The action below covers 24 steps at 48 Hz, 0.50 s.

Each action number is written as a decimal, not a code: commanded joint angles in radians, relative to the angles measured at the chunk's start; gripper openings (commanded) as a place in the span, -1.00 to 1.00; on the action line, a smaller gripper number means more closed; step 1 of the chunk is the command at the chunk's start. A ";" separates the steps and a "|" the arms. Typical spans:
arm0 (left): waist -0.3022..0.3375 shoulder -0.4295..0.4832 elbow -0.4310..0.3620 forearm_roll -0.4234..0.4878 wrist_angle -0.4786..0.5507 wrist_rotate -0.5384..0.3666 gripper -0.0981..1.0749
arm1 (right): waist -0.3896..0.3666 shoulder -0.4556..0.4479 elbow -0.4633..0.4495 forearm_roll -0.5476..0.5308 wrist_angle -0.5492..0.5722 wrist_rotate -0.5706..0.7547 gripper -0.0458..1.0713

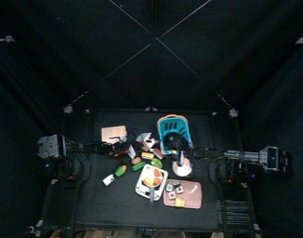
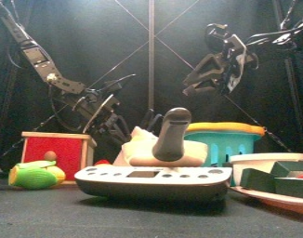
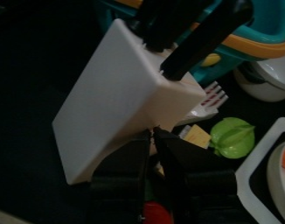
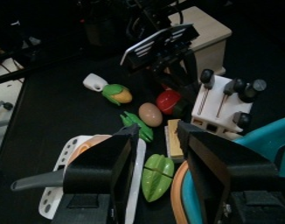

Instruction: Readjust holder position to face left

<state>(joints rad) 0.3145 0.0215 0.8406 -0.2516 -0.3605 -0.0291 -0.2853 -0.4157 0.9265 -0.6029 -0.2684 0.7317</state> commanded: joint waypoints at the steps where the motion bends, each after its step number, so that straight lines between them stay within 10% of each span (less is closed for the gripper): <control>1: 0.026 -0.014 -0.011 -0.003 0.005 -0.005 0.15 | -0.005 -0.021 -0.011 0.000 -0.008 0.000 0.49; 24: 0.110 -0.051 -0.014 -0.023 0.009 -0.003 0.15 | -0.005 -0.020 -0.009 0.002 -0.008 0.000 0.49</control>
<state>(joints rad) 0.4126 -0.0107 0.8437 -0.2761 -0.3482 -0.0337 -0.2869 -0.4157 0.9265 -0.6029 -0.2669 0.7317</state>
